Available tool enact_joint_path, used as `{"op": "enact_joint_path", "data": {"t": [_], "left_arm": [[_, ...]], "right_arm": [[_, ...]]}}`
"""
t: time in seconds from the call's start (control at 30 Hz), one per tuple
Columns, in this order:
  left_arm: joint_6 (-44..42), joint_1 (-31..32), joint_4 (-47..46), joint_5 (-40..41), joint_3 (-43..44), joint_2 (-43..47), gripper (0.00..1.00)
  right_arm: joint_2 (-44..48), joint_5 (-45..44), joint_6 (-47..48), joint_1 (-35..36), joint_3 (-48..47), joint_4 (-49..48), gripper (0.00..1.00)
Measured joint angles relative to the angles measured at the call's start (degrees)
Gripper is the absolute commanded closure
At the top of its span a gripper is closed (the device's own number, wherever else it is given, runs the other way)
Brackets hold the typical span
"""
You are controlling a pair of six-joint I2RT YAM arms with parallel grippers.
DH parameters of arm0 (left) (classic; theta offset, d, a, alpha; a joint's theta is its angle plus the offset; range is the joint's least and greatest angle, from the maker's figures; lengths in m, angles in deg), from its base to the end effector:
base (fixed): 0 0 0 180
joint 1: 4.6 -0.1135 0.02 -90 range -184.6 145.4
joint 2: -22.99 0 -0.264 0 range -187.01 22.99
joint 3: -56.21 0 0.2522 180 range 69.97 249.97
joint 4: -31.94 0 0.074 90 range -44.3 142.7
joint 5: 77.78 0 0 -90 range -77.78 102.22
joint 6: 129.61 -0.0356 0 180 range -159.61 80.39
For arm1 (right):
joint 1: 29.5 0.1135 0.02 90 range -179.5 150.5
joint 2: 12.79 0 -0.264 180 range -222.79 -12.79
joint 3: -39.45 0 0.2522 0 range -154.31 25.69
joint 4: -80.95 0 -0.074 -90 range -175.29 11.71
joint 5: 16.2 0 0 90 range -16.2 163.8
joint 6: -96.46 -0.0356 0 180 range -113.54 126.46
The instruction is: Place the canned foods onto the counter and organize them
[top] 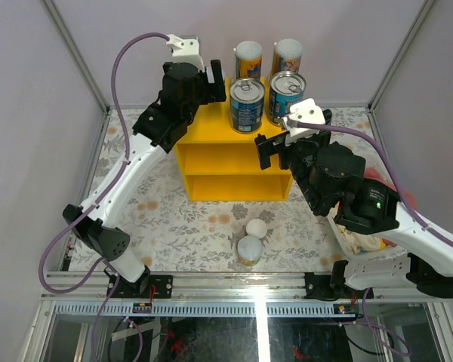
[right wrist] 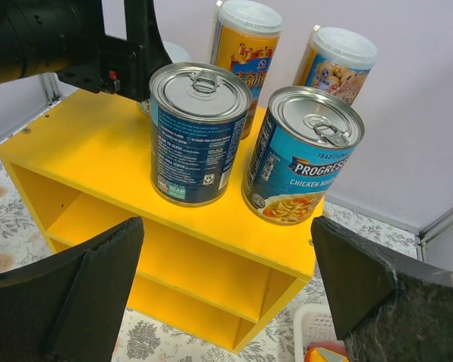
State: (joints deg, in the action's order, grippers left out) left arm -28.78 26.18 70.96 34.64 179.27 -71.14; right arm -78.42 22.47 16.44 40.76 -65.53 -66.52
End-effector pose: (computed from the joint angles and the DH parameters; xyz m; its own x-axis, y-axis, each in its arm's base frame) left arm 0.3205 -0.1751 0.4801 -0.1761 -0.0973 -0.9796 0.1195 0.9856 -0.1194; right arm 0.0943 0.1804 0.5253 0.0960 -0.0529 -0.9940 -0.3144 0.9459 -0.0808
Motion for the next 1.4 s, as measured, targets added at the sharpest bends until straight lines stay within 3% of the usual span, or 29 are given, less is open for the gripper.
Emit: {"op": "enact_joint_path", "data": {"t": [0.43,0.83,0.93,1.2,1.4], "left_arm": [[2.93,-0.04,0.96,1.22,-0.85,10.01,0.14],[10.29,1.92,4.87,-3.06,-20.41,32.17,0.18],[12.0,6.62,6.34,-2.43,-25.94,35.17,0.18],[17.86,28.2,8.59,6.23,-37.35,35.6,0.18],[24.13,38.07,8.7,10.45,-45.46,35.08,0.17]], "right_arm": [[-0.26,0.0,-3.43,0.0,-0.39,3.02,0.0],[1.4,-0.04,-13.25,0.0,4.85,9.27,0.0],[3.19,-0.55,-16.41,0.0,7.41,10.54,0.01],[7.32,-4.81,-27.61,0.0,9.57,18.36,0.01],[11.3,-6.75,-38.14,0.0,11.96,26.82,0.0]]}}
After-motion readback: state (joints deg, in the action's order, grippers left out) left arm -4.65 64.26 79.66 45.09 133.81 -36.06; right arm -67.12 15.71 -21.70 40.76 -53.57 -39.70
